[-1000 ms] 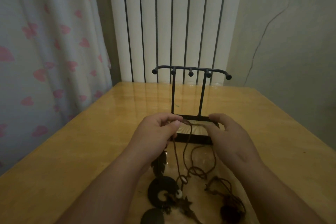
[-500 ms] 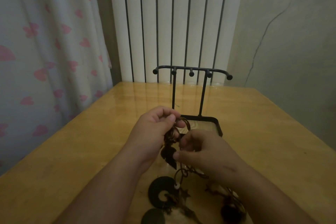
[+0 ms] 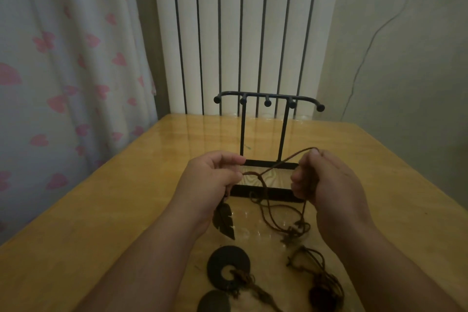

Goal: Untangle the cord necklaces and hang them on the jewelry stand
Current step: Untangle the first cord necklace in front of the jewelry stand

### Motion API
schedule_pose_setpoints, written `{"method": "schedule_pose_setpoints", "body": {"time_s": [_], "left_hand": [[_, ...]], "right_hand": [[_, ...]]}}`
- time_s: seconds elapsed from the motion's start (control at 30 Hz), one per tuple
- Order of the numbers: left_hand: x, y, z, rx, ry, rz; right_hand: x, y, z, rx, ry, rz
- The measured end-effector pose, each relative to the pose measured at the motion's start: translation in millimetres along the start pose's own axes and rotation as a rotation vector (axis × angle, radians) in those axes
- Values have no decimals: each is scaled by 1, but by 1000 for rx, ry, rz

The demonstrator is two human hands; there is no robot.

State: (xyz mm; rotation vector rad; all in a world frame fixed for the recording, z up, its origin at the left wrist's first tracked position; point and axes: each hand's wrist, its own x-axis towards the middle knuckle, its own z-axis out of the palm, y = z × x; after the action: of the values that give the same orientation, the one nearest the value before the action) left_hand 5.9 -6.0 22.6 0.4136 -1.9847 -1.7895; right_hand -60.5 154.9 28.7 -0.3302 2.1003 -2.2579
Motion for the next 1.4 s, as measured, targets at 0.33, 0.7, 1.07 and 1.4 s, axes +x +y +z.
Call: {"method": "schedule_pose_setpoints", "body": {"time_s": [0.33,0.7,1.07,1.4], "left_hand": [[4,-5,-6,519,136,67],[5,3,-5,169,351,141],[2,1,1,88,46,204],[2,6,1,-23,162,210]], "right_hand": [[7,0,-8,91,203,-69],[15,8,-8,-67,172,33],[-5,28,18,-555,-304,-280],[2,17,11,-289,-346,-80]]}}
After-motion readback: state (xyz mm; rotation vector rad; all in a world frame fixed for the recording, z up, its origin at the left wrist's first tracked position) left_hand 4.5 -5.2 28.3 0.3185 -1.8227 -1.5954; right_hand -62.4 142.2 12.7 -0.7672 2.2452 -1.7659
